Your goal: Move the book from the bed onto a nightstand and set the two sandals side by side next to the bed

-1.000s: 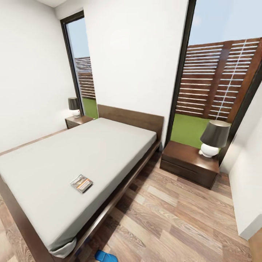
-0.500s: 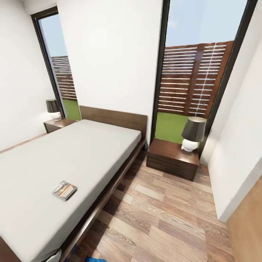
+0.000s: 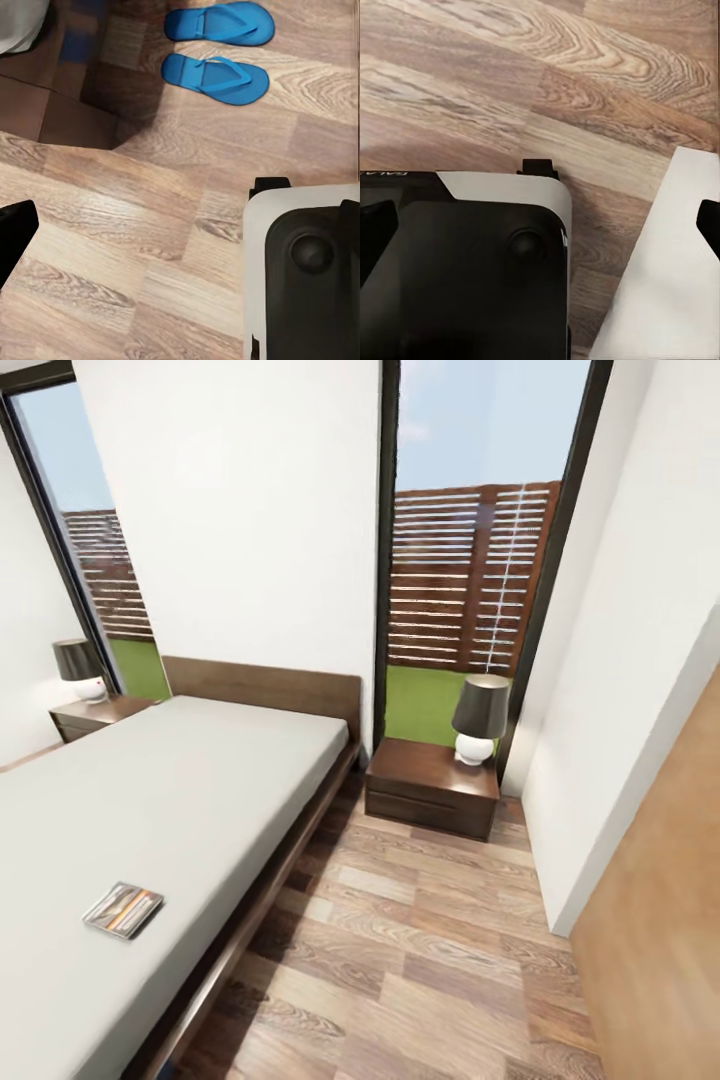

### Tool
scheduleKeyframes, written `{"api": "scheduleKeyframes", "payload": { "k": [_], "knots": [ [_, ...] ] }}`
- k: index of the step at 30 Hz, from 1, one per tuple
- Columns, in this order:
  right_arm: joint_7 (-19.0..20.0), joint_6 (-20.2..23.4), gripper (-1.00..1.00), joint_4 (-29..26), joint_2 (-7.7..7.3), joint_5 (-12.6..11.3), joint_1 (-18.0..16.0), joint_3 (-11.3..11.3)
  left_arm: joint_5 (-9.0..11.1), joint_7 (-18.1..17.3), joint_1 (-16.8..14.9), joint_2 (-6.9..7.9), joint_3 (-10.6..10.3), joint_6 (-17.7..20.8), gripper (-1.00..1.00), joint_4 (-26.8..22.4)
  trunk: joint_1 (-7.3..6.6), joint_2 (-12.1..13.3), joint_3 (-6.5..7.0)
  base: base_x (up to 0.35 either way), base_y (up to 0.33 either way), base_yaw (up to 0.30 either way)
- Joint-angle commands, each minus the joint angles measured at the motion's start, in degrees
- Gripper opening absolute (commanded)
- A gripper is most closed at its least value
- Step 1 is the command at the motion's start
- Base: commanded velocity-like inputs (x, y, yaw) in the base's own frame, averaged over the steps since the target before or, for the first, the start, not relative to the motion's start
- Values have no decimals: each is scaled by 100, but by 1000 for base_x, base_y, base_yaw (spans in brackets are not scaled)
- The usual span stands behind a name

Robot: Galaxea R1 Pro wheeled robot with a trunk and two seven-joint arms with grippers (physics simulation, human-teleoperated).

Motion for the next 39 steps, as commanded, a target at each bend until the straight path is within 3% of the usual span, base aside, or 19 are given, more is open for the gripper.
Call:
{"api": "scheduleKeyframes", "payload": {
  "k": [1,31,39],
  "knots": [
    [-3,-35,100,20,2,-56,-8,49,15,22,-2,0,-48,-18,100,3,1,-5,-7,0,0,-295],
    [-2,-35,100,20,13,-56,-10,49,15,22,-2,0,-44,-9,100,3,1,-5,-7,0,0,-294],
    [-3,-35,100,20,21,-56,-10,49,15,22,-2,-1,-41,-9,100,3,1,-5,-7,0,0,-150]
  ]
}}
